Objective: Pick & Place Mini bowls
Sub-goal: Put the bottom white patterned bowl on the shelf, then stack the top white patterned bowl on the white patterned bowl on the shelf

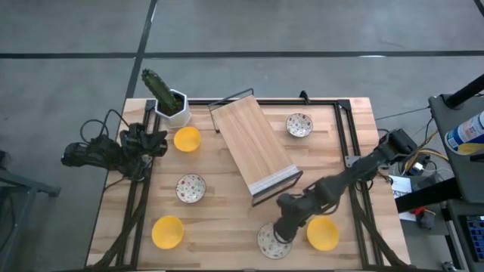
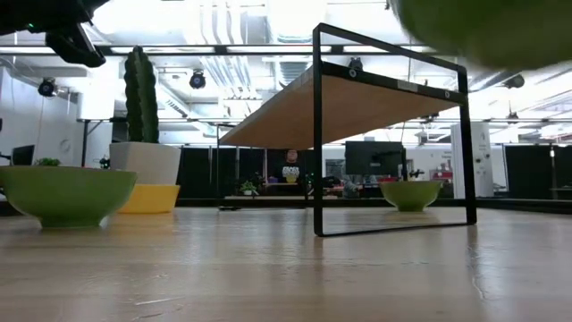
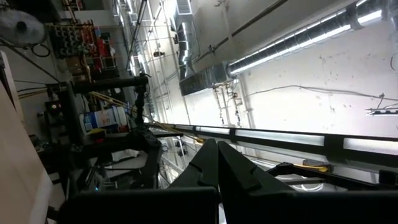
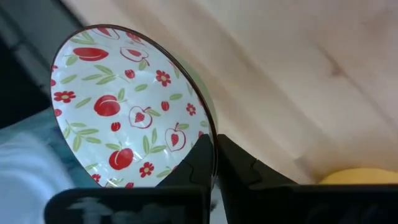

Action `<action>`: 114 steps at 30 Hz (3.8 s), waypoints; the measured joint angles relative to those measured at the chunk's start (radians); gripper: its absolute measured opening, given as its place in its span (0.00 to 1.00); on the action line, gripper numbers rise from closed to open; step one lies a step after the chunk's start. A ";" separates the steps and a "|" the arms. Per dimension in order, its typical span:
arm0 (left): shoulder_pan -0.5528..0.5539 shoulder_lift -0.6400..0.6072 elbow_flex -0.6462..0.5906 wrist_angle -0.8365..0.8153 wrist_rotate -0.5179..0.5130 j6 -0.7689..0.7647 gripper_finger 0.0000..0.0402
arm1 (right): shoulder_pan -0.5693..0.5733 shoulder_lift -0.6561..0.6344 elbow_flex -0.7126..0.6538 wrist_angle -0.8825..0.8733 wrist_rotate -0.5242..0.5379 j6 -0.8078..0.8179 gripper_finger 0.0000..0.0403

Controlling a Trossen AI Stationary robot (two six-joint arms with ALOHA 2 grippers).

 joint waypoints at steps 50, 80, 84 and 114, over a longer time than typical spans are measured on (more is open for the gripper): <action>0.000 0.000 -0.008 -0.012 0.000 0.008 0.00 | -0.936 -0.007 0.415 -0.468 0.042 -0.533 0.02; 0.000 0.000 -0.008 -0.026 0.008 0.003 0.00 | -1.062 0.600 1.171 -0.805 -0.155 -0.769 0.02; 0.000 0.000 -0.008 -0.025 0.008 0.003 0.00 | -1.068 0.600 1.158 -0.827 -0.159 -0.774 0.02; 0.000 0.000 -0.008 -0.023 0.013 0.000 0.00 | -1.080 0.469 1.156 -0.980 -0.087 -0.936 0.33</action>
